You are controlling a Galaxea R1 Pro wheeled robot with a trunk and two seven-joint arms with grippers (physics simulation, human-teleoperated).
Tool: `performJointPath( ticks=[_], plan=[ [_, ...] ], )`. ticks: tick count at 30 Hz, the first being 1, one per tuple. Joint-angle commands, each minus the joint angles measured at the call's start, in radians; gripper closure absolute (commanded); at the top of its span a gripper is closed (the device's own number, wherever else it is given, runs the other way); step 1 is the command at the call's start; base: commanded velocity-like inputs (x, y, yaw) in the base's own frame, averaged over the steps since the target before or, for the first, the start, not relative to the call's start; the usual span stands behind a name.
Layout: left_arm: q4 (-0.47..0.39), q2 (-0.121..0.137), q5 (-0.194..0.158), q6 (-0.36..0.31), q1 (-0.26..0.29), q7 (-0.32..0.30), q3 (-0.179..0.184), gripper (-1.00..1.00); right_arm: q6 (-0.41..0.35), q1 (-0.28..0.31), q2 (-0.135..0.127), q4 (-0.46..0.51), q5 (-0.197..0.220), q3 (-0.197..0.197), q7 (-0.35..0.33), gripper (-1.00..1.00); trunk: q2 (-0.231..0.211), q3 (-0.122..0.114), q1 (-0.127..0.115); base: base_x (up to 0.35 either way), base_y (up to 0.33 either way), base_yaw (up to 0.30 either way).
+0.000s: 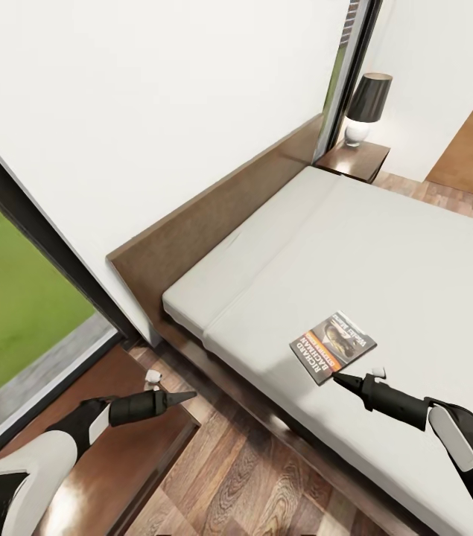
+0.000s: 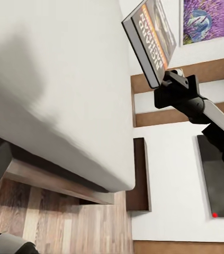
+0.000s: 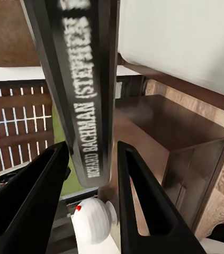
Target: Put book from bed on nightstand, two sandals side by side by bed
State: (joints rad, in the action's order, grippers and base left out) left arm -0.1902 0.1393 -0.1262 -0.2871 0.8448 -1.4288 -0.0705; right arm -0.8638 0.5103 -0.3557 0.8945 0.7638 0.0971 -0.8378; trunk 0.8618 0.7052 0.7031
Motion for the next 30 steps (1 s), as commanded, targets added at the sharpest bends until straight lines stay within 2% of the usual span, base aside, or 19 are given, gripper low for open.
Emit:
performJointPath(
  ticks=[1,14,19,23,24,25,26,30],
  plan=[
    [0.000,-0.001,0.005,-0.011,0.000,-0.004,-0.006,-1.00,-0.004,0.000,0.000,0.000,0.000,0.001,-0.003,1.00,0.001,0.001,0.000,0.000,0.000,0.000],
    [0.000,0.000,0.005,-0.011,0.001,-0.005,-0.008,-1.00,0.000,-0.001,0.019,-0.003,0.000,0.000,0.003,1.00,0.001,0.001,0.000,0.000,0.000,0.000],
    [0.000,-0.001,0.005,-0.012,0.000,-0.005,-0.007,-1.00,-0.001,-0.001,0.045,-0.003,0.000,0.000,-0.001,1.00,0.001,0.001,0.000,0.000,0.000,0.000],
    [0.000,-0.001,0.005,-0.012,0.000,-0.004,-0.006,-1.00,0.000,-0.001,0.053,-0.004,0.001,0.000,0.000,1.00,0.001,0.001,0.000,0.000,0.000,0.000],
    [0.000,-0.002,0.005,-0.012,0.001,-0.004,-0.006,-1.00,0.000,-0.001,0.061,-0.005,0.001,0.000,0.000,1.00,0.001,0.001,0.000,0.000,0.000,0.000],
    [0.000,-0.001,0.005,-0.012,0.000,-0.004,-0.006,-1.00,0.000,-0.001,0.093,-0.015,0.000,0.000,0.000,1.00,0.001,0.001,0.000,0.000,0.000,0.061],
    [0.000,-0.001,0.005,-0.011,0.000,-0.004,-0.006,-1.00,0.000,-0.001,0.101,-0.021,0.000,0.000,0.000,1.00,0.001,0.001,0.000,0.000,0.000,0.190],
    [0.000,-0.002,0.005,-0.012,0.000,-0.004,-0.006,-1.00,0.001,-0.001,0.107,-0.024,0.000,0.000,0.003,1.00,0.001,0.001,0.000,0.000,0.000,0.253]
  ],
)
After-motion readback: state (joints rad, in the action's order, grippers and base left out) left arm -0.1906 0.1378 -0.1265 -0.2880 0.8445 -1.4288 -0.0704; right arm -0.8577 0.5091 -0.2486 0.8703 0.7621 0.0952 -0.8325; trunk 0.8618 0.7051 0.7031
